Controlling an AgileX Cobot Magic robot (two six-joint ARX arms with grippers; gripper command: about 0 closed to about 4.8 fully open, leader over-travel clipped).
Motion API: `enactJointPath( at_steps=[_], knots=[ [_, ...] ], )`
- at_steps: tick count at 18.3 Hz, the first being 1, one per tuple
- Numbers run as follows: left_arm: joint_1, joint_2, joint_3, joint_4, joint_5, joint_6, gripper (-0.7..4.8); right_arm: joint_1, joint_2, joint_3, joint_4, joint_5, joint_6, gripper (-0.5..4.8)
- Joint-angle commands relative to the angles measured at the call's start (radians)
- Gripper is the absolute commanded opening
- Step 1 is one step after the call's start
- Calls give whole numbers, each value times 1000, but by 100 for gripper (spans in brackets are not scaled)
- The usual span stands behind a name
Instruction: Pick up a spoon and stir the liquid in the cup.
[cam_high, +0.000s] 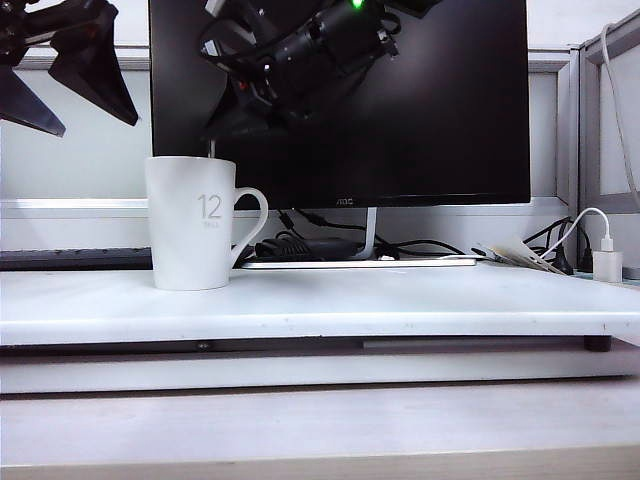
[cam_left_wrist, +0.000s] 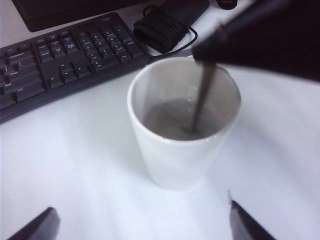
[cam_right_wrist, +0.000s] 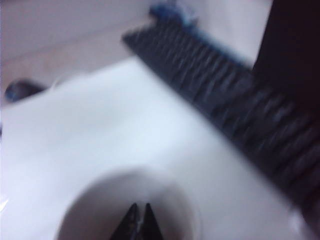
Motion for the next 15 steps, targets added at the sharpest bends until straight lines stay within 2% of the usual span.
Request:
enactJointPath(
  at_steps=[1, 4, 6, 8, 10, 12, 15],
  knots=[
    [1, -2, 1, 6, -2, 1, 479, 2, -7, 5, 182, -83, -7, -1],
    [1, -2, 1, 6, -2, 1, 479, 2, -7, 5, 168, -235, 13, -1],
    [1, -2, 1, 6, -2, 1, 479, 2, -7, 5, 73, -257, 13, -1],
    [1, -2, 1, 6, -2, 1, 479, 0, -7, 5, -35, -172, 12, -1],
    [1, -2, 1, 5, -2, 1, 479, 0, -7, 5, -74, -77, 10, -1],
    [1, -2, 1, 6, -2, 0, 479, 0, -7, 5, -50, -19, -3, -1],
    [1, -2, 1, 6, -2, 0, 479, 0, -7, 5, 49, -15, -3, -1]
  ],
)
